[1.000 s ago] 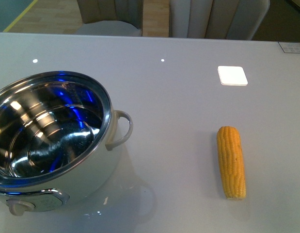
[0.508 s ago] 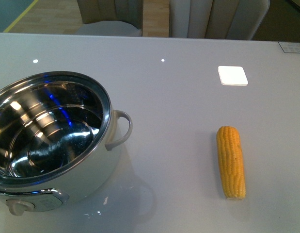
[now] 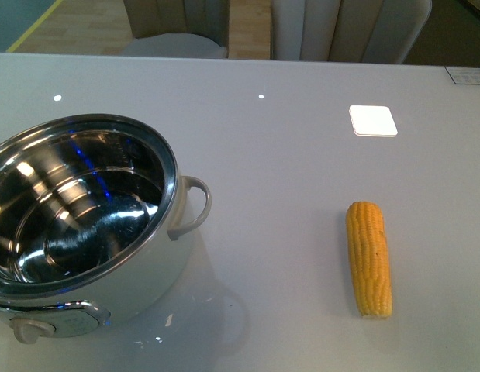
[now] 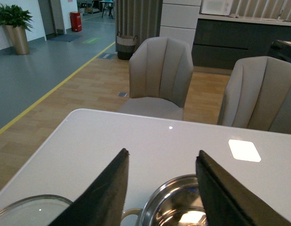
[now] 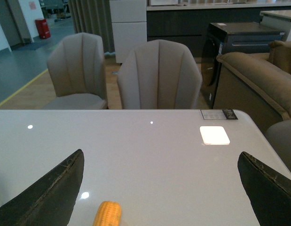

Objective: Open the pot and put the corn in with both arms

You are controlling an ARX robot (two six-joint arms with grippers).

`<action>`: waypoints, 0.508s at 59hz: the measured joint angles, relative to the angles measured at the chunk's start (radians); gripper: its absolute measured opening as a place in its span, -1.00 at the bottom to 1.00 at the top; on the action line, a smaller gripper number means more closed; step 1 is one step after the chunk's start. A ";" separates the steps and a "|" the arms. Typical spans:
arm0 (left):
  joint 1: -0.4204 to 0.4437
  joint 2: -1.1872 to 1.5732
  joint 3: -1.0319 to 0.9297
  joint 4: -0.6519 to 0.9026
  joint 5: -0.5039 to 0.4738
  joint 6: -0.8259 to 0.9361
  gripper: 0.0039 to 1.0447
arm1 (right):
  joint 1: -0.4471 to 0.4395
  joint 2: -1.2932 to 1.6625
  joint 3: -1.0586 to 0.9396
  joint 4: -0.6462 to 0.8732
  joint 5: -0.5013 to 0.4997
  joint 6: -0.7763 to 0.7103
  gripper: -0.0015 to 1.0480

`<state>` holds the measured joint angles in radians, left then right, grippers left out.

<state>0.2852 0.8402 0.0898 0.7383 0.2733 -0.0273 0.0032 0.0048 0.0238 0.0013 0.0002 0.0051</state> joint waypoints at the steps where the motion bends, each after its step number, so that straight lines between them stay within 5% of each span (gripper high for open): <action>1: -0.010 -0.016 -0.005 -0.011 -0.010 0.003 -0.32 | 0.000 0.000 0.000 0.000 0.000 0.000 0.83; 10: -0.087 -0.102 -0.069 -0.032 -0.087 0.013 -0.94 | 0.000 0.000 0.000 0.000 0.000 0.000 0.83; 27: -0.172 -0.307 -0.077 -0.215 -0.168 0.016 -0.94 | 0.000 0.000 0.000 0.000 0.000 0.000 0.83; 30: -0.220 -0.340 -0.077 -0.248 -0.243 0.016 -0.94 | 0.000 0.000 0.000 0.000 0.000 0.000 0.83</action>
<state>0.0647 0.5003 0.0124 0.4908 0.0307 -0.0113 0.0032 0.0048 0.0238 0.0013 -0.0002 0.0051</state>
